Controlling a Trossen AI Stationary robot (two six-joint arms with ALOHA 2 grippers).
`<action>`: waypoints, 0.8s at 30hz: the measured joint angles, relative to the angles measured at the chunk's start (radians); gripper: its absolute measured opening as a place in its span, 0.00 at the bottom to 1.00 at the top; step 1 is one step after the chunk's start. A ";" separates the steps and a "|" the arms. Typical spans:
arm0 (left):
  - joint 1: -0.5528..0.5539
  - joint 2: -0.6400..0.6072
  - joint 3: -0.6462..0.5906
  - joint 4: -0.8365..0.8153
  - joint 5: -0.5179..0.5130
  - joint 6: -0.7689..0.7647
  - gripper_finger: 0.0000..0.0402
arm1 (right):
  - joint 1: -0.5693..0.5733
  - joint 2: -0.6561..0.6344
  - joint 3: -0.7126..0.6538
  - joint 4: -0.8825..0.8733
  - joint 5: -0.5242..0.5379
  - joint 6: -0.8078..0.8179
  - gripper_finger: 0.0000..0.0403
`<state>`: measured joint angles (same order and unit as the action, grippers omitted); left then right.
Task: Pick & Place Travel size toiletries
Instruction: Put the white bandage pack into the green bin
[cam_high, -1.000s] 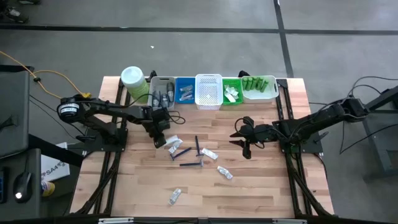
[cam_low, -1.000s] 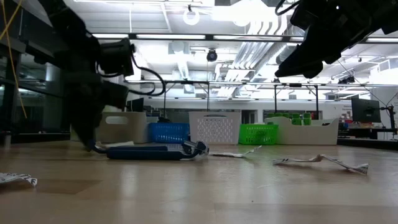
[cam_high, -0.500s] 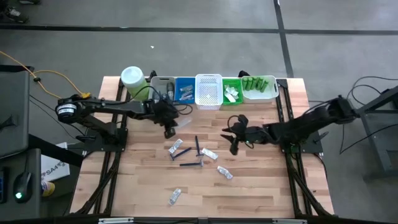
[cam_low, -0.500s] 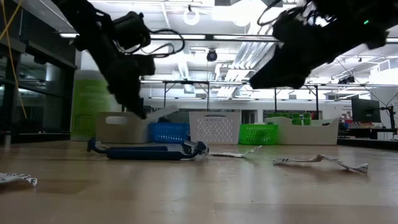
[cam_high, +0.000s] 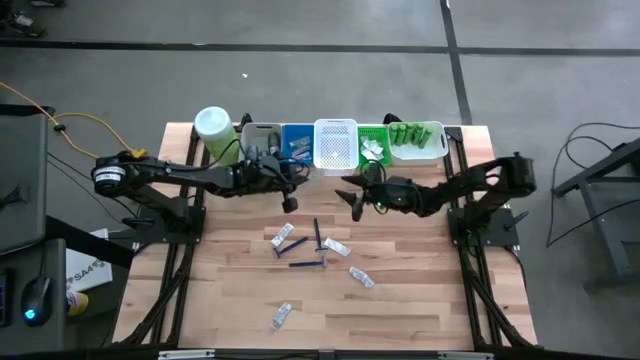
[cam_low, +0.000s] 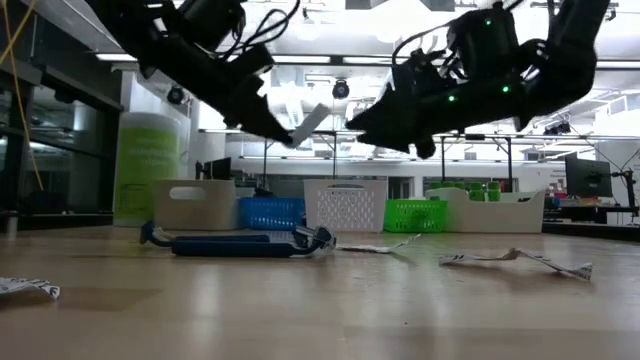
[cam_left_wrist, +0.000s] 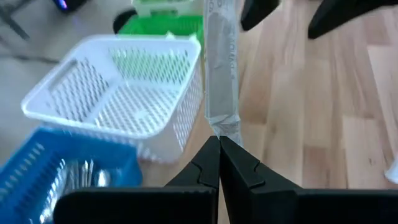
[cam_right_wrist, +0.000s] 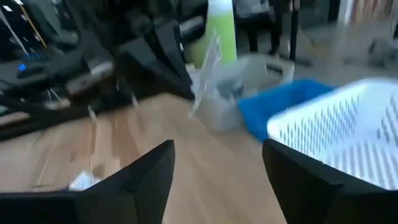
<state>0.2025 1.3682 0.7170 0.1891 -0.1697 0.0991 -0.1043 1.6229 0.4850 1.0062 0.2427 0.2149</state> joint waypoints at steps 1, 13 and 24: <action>-0.008 0.006 0.000 0.027 -0.004 0.012 0.00 | -0.009 0.020 0.000 0.050 -0.009 -0.021 0.59; -0.053 0.098 0.002 0.165 -0.098 0.059 0.00 | -0.030 0.154 0.045 0.327 -0.050 -0.113 0.58; -0.053 0.120 0.002 0.234 -0.111 0.141 0.00 | -0.072 0.155 0.152 0.169 -0.052 -0.146 0.57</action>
<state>0.1497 1.4887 0.7185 0.4231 -0.2806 0.2400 -0.1766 1.7779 0.6367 1.1752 0.1912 0.0692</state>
